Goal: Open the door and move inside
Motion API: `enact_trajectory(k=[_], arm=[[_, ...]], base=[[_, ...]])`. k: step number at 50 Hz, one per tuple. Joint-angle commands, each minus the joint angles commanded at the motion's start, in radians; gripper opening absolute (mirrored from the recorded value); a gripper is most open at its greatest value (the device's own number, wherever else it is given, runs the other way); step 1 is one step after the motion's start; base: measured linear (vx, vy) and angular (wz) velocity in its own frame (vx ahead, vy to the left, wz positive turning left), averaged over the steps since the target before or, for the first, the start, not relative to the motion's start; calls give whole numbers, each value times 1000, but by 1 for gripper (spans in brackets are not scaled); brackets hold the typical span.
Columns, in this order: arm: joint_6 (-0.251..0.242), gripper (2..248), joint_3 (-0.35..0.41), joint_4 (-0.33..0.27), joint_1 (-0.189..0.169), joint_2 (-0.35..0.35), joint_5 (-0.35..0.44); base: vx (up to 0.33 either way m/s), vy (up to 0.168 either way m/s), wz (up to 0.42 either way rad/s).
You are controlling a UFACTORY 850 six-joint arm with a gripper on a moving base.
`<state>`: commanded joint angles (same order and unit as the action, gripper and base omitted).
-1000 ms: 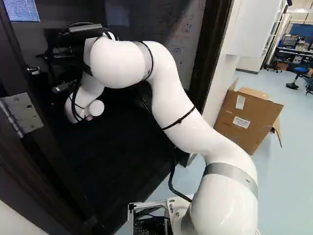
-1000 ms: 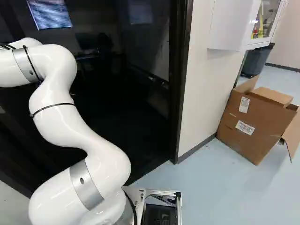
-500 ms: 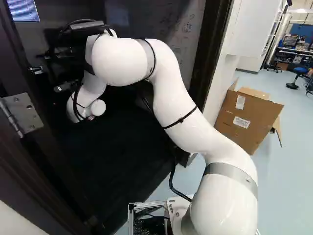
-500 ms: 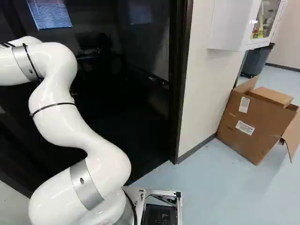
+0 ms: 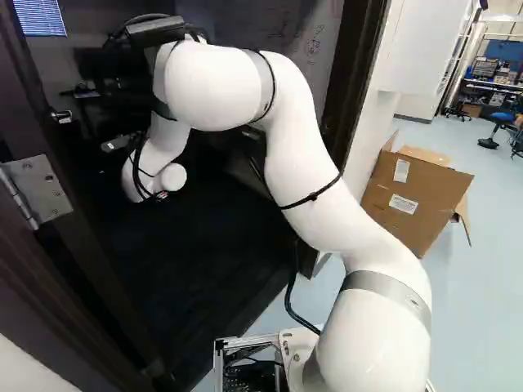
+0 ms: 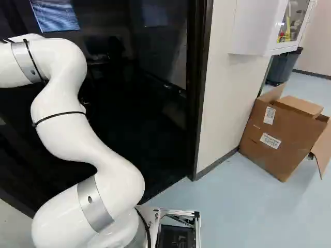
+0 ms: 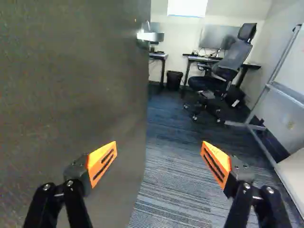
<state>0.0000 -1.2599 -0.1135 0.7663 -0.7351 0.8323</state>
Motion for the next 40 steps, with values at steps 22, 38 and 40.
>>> enact_trajectory(k=[22,38,40], arm=[[0,247,95,0,-41,68,0],[0,247,161,7,-71,116,0],[0,247,169,7,-75,122,0]], base=[[0,0,0],[0,0,0],[0,0,0]])
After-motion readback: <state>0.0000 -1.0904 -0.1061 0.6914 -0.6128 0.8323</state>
